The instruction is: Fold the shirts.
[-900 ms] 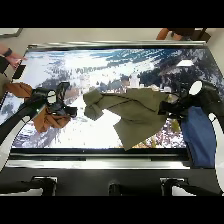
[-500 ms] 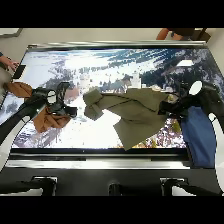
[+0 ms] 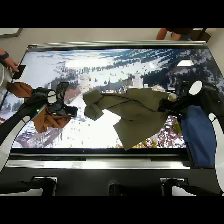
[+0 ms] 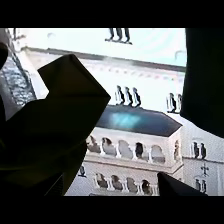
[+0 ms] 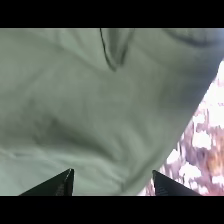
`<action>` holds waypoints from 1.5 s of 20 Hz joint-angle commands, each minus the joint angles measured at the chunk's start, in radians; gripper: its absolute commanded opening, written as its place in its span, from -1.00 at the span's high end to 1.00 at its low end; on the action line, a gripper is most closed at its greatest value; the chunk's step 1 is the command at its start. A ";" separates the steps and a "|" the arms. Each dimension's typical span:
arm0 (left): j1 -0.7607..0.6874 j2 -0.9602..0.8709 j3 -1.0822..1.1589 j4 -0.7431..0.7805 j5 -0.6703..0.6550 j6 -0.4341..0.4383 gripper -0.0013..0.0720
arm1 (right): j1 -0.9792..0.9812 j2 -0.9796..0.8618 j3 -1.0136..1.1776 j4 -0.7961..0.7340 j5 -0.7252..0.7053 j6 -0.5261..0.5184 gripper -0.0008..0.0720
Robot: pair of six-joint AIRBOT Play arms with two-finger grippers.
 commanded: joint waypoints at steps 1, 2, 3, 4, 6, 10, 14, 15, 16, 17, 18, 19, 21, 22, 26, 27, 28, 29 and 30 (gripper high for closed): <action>-0.002 -0.001 0.000 -0.068 0.000 -0.026 -1.00 | 0.000 0.001 0.000 0.006 -0.071 0.000 -0.58; -0.002 -0.001 0.000 -0.093 0.000 -0.026 -1.00 | 0.000 0.001 0.000 0.006 -0.071 0.000 -0.58; -0.002 -0.001 0.000 -0.111 0.000 -0.026 -1.00 | 0.000 0.001 0.000 0.006 -0.068 0.000 -0.58; -0.002 -0.001 0.000 -0.110 0.000 -0.026 -1.00 | 0.000 0.001 0.000 0.006 -0.069 0.000 -0.58; -0.002 -0.002 -0.001 -0.110 0.000 -0.027 -1.00 | 0.000 0.001 0.000 0.007 -0.050 0.001 -0.58; -0.011 -0.015 -0.002 -0.171 0.076 -0.067 -1.00 | 0.000 0.001 0.000 0.008 0.010 0.000 -0.58; -0.021 -0.029 -0.002 -0.343 0.209 -0.056 -1.00 | 0.000 0.001 -0.001 0.008 0.079 0.000 -0.58; -0.022 -0.047 -0.002 -0.387 0.207 -0.007 -1.00 | 0.000 0.001 -0.001 0.002 0.111 0.000 -0.58; -0.022 -0.069 -0.002 -0.422 0.198 0.022 -1.00 | 0.000 0.001 -0.001 -0.005 0.135 0.000 -0.58; -0.022 -0.094 -0.002 -0.447 0.190 0.035 -1.00 | 0.000 0.001 -0.001 -0.007 0.160 0.000 -0.58; -0.024 -0.113 -0.002 -0.451 0.191 0.036 -1.00 | 0.000 0.001 -0.001 -0.006 0.180 0.000 -0.58; -0.025 -0.130 -0.002 -0.450 0.194 0.039 -1.00 | 0.000 0.001 -0.001 -0.004 0.203 0.000 -0.58; -0.023 -0.148 -0.002 -0.444 0.212 0.085 -0.92 | 0.000 0.001 -0.002 0.000 0.270 0.000 -0.58; -0.021 -0.150 -0.002 -0.426 0.222 0.100 -0.73 | 0.000 0.002 -0.011 -0.003 0.298 0.000 -0.61; -0.013 -0.163 -0.002 -0.405 0.226 0.121 -0.69 | 0.000 0.002 -0.116 0.008 0.251 -0.003 -0.61; -0.013 -0.174 -0.002 -0.410 0.226 0.121 -0.66 | 0.000 0.002 -0.147 0.029 0.220 -0.003 -0.69; -0.013 -0.184 -0.002 -0.417 0.227 0.121 -0.64 | 0.000 0.002 -0.176 0.061 0.189 0.000 -0.90; -0.013 -0.195 -0.001 -0.417 0.235 0.116 -0.64 | 0.000 0.002 -0.198 0.090 0.166 0.000 -0.91; -0.012 -0.202 -0.001 -0.417 0.237 0.117 -0.58 | 0.000 0.002 -0.219 0.109 0.143 0.000 -0.91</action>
